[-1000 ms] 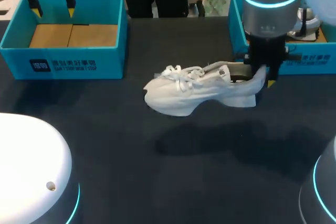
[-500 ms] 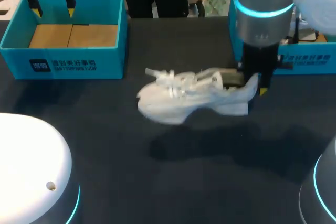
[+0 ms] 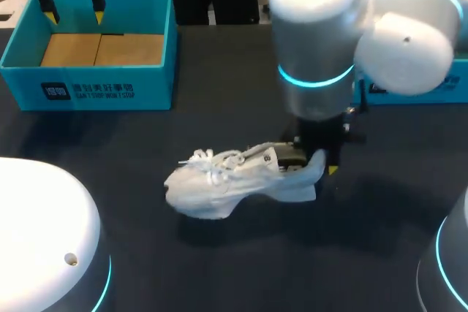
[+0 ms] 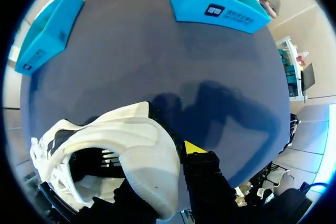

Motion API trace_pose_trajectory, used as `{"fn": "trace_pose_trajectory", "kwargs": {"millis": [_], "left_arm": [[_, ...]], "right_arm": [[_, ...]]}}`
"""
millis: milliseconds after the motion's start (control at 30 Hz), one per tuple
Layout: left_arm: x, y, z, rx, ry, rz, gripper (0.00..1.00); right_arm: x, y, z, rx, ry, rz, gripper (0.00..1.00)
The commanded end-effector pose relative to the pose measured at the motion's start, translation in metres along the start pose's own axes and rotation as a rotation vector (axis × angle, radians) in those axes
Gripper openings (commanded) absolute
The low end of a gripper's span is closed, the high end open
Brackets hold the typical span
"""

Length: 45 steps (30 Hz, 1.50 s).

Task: Take the shoe out of the shoebox, open the shoe tongue, remove and reinsert the insole, then place the shoe into the shoebox

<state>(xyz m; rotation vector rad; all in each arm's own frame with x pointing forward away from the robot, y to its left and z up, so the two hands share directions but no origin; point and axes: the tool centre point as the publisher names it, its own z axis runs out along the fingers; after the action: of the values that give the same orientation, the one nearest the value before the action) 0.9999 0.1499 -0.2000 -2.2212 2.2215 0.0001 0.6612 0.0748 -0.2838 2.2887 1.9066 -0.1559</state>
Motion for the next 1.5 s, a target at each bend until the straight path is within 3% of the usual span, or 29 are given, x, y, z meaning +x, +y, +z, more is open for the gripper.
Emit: {"fn": "trace_pose_trajectory", "kwargs": {"millis": [33,633,1167,1500], "left_arm": [[0.000,0.000,0.000,0.000,0.000,0.000,1.00],[0.000,0.000,0.000,0.000,0.000,0.000,1.00],[0.000,0.000,0.000,0.000,0.000,0.000,1.00],[0.000,0.000,0.000,0.000,0.000,0.000,1.00]], "right_arm": [[0.017,-0.004,0.012,-0.001,-0.009,-0.010,0.00],[0.042,-0.019,0.063,0.036,-0.042,-0.018,0.00],[0.048,-0.020,0.095,0.050,-0.027,0.007,0.00],[0.051,-0.021,0.105,0.058,-0.019,0.010,0.00]]}}
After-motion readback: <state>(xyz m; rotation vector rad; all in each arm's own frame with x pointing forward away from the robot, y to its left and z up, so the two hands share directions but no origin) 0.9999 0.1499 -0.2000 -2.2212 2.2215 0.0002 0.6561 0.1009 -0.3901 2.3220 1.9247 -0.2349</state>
